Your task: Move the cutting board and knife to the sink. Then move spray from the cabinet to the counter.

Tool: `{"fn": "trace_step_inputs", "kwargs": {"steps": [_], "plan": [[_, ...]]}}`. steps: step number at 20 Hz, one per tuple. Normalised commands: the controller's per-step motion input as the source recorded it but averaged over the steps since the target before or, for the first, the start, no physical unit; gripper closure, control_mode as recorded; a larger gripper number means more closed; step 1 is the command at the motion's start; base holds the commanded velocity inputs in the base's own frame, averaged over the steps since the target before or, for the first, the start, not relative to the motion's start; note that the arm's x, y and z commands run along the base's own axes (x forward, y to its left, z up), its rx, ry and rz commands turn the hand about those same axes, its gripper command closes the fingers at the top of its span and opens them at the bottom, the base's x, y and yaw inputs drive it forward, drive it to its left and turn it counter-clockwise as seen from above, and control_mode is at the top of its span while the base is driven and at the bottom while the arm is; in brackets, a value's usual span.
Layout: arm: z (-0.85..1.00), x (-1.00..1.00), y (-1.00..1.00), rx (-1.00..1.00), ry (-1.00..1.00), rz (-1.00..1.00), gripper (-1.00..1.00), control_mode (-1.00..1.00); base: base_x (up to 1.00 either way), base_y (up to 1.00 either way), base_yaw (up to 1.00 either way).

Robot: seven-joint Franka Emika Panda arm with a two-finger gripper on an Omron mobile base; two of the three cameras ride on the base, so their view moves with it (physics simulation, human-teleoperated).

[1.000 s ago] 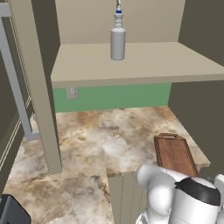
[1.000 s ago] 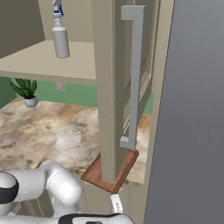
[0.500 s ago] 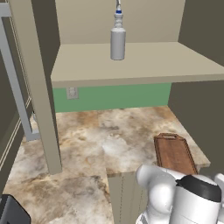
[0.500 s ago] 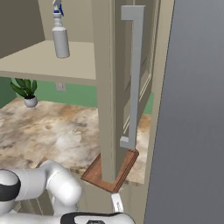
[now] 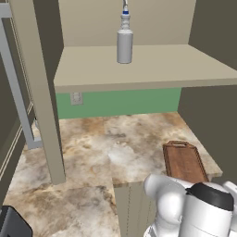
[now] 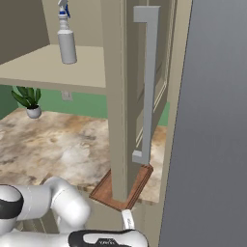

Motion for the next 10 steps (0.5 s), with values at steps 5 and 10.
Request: {"fn": "trace_step_inputs", "kwargs": {"steps": [5,10], "plan": [[0.00,0.20,0.03,0.00,0.00,-0.02,-1.00,-1.00,0.00,0.00,0.00],[-0.05,0.24,0.00,0.00,0.00,-0.01,-1.00,-1.00,0.00,0.00,0.00]]}}
